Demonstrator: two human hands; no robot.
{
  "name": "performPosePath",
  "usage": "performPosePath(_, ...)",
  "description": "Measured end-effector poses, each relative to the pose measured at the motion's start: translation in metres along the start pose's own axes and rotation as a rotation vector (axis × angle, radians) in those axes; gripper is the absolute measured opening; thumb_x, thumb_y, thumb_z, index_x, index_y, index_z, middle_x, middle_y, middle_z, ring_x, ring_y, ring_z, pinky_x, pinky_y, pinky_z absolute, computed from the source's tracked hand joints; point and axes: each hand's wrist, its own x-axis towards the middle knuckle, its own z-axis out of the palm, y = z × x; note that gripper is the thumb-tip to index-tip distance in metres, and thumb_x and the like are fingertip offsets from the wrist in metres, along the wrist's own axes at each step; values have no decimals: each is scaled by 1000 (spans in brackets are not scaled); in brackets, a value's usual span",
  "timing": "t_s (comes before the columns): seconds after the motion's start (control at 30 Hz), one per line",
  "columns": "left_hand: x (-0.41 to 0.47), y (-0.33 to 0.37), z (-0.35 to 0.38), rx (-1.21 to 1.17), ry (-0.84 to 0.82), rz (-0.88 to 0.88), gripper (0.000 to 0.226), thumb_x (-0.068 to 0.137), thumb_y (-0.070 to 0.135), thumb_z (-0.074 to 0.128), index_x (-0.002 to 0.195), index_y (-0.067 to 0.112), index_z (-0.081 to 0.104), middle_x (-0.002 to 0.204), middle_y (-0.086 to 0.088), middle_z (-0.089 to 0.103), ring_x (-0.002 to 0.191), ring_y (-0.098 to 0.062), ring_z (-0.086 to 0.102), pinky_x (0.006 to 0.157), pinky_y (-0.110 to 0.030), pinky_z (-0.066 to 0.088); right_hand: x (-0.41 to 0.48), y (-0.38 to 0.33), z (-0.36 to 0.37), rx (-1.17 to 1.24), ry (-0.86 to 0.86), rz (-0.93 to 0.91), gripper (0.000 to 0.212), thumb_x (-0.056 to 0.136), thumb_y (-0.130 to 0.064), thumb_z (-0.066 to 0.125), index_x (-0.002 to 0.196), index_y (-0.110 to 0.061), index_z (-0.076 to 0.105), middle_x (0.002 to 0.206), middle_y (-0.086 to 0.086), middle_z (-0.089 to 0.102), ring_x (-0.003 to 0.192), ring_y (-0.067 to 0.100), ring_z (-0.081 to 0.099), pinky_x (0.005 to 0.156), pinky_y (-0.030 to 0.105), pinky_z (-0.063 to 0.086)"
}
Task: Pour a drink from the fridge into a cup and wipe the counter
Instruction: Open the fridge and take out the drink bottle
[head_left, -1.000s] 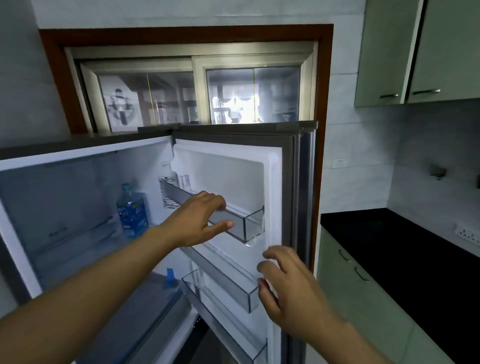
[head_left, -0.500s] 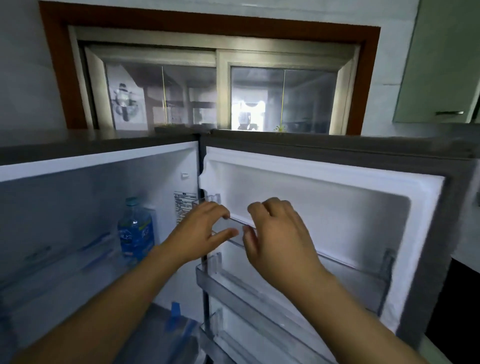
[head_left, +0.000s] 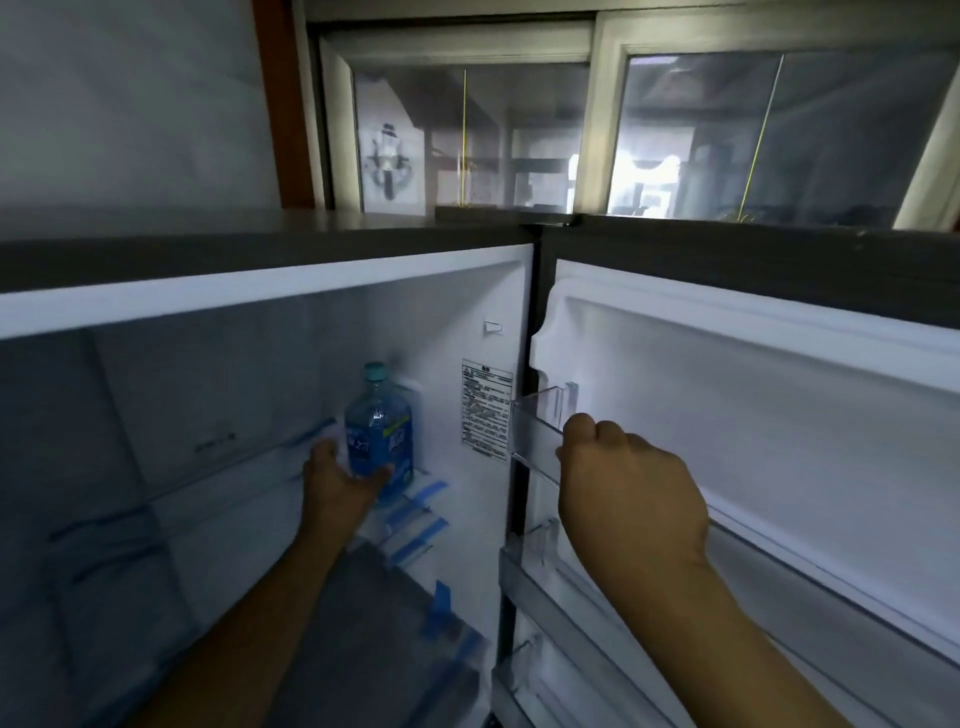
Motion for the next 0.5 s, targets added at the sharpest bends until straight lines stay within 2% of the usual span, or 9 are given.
performPosePath(0.1, -6, 11, 15, -20, -16, -17, 79, 76, 12, 87, 139, -5, 41, 128, 1, 46, 112, -15, 49, 89, -18, 48, -2, 5, 6, -2, 64, -35, 36, 43, 8, 79, 56, -9, 51, 45, 7, 46, 34, 19, 40, 45, 21, 16)
performPosePath(0.13, -4, 11, 17, -8, -30, 13, 71, 75, 4, 86, 133, -5, 47, 125, -1, 51, 109, -16, 53, 84, -17, 50, -3, 8, 9, -8, 87, -54, 32, 45, 8, 75, 56, -9, 50, 45, 6, 46, 34, 18, 39, 44, 21, 17)
performPosePath(0.17, 2, 5, 22, 30, -57, 66, 61, 71, 5, 89, 123, -4, 57, 119, -1, 62, 104, -19, 61, 82, -22, 55, -3, 10, 12, -13, 109, -68, 28, 48, 8, 72, 56, -9, 51, 45, 6, 46, 34, 17, 39, 44, 20, 17)
performPosePath(0.2, 8, 1, 22, 29, -64, 102, 50, 67, 6, 92, 110, 8, 68, 109, 4, 72, 97, -21, 69, 80, -30, 60, -3, 10, 14, -19, 130, -80, 25, 50, 6, 68, 56, -10, 51, 45, 6, 45, 34, 17, 39, 44, 20, 17)
performPosePath(0.27, 19, -10, 27, 0, -72, 131, 42, 66, 2, 91, 92, 28, 73, 88, 9, 77, 85, -17, 72, 76, -38, 61, -3, 13, 17, -50, 151, -89, 19, 55, 3, 63, 57, -12, 51, 46, 4, 45, 35, 15, 39, 44, 21, 16)
performPosePath(0.33, 29, -19, 32, -15, -18, 145, 39, 68, 9, 92, 100, 19, 72, 96, -2, 77, 93, -23, 72, 82, -50, 61, -3, 15, 19, -62, 166, -79, 16, 60, 3, 58, 58, -12, 51, 46, 3, 45, 36, 15, 39, 43, 22, 17)
performPosePath(0.4, 44, -41, 35, -42, 6, 101, 64, 61, 37, 95, 115, 15, 67, 112, -5, 75, 105, -25, 71, 88, -52, 59, -3, 17, 19, -48, 171, -77, 17, 61, 6, 48, 59, -11, 52, 46, 4, 45, 35, 16, 40, 42, 22, 18)
performPosePath(0.43, 53, -57, 37, -57, 1, 85, 77, 57, 49, 94, 120, 16, 64, 117, -3, 73, 108, -22, 70, 91, -51, 58, -4, 18, 19, -50, 164, -77, 17, 61, 6, 50, 59, -11, 53, 47, 4, 46, 35, 16, 40, 42, 22, 18)
performPosePath(0.5, 46, -52, 36, -72, 28, 22, 92, 51, 59, 93, 126, 16, 59, 123, -1, 70, 111, -19, 68, 95, -47, 56, -4, 19, 18, -60, 133, -85, 20, 56, 2, 68, 59, -11, 53, 47, 4, 46, 35, 16, 40, 43, 22, 17)
